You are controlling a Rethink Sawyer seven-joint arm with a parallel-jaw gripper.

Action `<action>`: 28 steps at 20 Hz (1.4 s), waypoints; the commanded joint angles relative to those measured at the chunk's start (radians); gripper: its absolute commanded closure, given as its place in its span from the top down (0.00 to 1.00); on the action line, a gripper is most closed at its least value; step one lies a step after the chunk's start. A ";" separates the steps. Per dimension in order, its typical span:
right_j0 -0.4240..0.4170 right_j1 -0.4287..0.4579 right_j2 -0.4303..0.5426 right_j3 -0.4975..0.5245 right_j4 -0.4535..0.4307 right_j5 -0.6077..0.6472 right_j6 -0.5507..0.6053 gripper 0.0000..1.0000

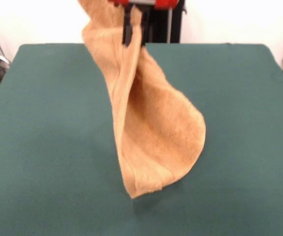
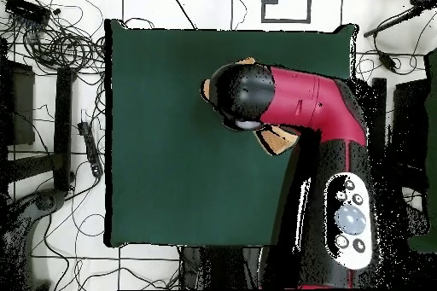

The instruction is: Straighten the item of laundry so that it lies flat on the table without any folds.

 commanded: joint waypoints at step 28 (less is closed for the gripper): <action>0.057 0.048 0.030 -0.027 0.063 0.061 0.243 0.00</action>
